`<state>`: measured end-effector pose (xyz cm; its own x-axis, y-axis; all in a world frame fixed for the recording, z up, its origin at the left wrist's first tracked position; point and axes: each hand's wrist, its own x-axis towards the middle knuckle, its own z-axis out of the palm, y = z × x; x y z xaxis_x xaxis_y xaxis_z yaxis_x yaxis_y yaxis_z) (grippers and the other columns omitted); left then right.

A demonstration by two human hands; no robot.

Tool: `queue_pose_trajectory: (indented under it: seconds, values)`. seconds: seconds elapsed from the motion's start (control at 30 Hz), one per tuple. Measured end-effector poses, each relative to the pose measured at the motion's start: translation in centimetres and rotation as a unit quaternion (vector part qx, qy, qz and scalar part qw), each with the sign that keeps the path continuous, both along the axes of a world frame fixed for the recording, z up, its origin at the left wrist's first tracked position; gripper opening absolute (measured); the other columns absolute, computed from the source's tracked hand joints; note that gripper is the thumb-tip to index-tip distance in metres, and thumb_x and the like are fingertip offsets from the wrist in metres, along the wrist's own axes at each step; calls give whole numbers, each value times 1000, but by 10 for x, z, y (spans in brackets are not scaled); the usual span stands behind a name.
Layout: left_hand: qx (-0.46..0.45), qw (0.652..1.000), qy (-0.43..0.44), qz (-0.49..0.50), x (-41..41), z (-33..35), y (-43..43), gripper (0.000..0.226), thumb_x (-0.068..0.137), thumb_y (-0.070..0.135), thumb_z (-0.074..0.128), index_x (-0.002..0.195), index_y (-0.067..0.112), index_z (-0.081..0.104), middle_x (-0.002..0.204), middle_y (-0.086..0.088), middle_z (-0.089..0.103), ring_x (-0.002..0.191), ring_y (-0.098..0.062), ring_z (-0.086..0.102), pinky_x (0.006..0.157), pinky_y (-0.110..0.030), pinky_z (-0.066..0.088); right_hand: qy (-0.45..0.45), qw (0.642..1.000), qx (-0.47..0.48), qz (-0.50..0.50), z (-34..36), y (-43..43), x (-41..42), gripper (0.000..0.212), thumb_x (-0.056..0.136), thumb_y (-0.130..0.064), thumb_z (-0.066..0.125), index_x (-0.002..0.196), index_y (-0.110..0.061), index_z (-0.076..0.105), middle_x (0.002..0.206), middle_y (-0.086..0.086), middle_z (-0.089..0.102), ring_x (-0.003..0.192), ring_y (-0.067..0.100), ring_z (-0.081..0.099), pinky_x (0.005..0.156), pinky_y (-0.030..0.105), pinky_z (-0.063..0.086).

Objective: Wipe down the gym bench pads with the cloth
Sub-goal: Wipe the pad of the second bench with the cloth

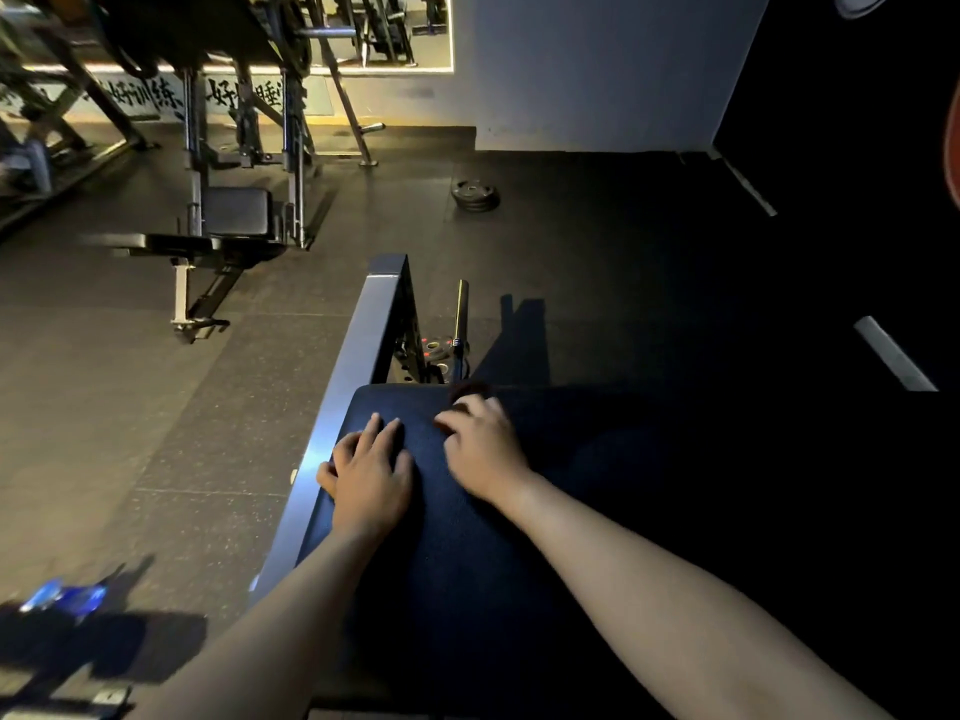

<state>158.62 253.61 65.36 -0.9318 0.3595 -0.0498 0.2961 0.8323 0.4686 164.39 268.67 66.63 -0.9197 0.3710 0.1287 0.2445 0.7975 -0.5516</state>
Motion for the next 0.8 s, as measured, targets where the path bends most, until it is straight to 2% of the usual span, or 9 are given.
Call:
queue_pose_trajectory:
  seconds: [0.1, 0.23, 0.37, 0.47, 0.53, 0.6, 0.7, 0.8]
  values:
    - [29, 1000, -3, 9, -3, 1, -2, 51, 99, 24, 45, 149, 31, 43, 163, 9, 29, 143, -19, 20, 115, -45, 9, 25, 998, 2, 63, -5, -29, 25, 40, 83, -16, 49, 118, -15, 70, 123, 7, 57, 111, 29, 48, 103, 38, 40]
    - [30, 1000, 1, 2, -4, 1, -3, 51, 98, 22, 46, 149, 29, 44, 161, 8, 32, 143, -21, 23, 116, -48, 12, 20, 991, 58, 119, -8, -7, 37, 42, 88, -8, 55, 126, -19, 65, 130, 5, 54, 119, 26, 44, 104, 39, 38]
    - [34, 999, 9, 2, -4, 0, -1, 50, 97, 23, 46, 147, 29, 46, 160, 8, 33, 141, -22, 22, 116, -48, 12, 24, 997, 70, 21, -12, 41, 13, 47, 83, 5, 52, 124, -14, 67, 127, 10, 55, 117, 33, 44, 100, 49, 44]
    - [30, 999, 10, -5, -4, -2, -2, 50, 98, 24, 44, 147, 30, 45, 160, 8, 32, 141, -22, 21, 116, -49, 11, 5, 996, 43, -80, -13, 56, -1, 47, 89, 2, 46, 130, -13, 61, 134, 11, 49, 122, 31, 37, 105, 44, 38]
    - [31, 999, 10, -5, -4, -2, -2, 50, 98, 24, 44, 148, 30, 44, 161, 7, 31, 142, -23, 20, 116, -49, 10, 9, 993, 28, -113, -11, 43, -3, 45, 91, -1, 45, 132, -13, 60, 134, 11, 49, 121, 30, 37, 106, 40, 36]
    - [30, 1000, 10, -4, -4, -2, -2, 51, 98, 23, 43, 148, 29, 43, 161, 7, 30, 142, -23, 19, 116, -49, 10, 18, 996, 18, -86, -8, 16, 2, 43, 89, -3, 48, 128, -13, 64, 129, 12, 51, 118, 30, 40, 105, 39, 36]
    - [21, 1000, 9, -4, -4, -2, 0, 52, 97, 23, 42, 149, 30, 42, 162, 7, 29, 142, -23, 19, 116, -48, 10, 52, 998, 33, 16, -11, -29, 23, 40, 81, -7, 53, 117, -14, 70, 119, 10, 58, 108, 31, 48, 98, 38, 44]
    - [13, 1000, 11, -6, -5, -3, 0, 52, 98, 25, 41, 150, 31, 41, 162, 7, 28, 142, -23, 18, 116, -49, 11, 60, 992, 72, 82, -13, -35, 33, 40, 81, -8, 56, 118, -16, 69, 118, 6, 58, 107, 29, 50, 93, 39, 46]
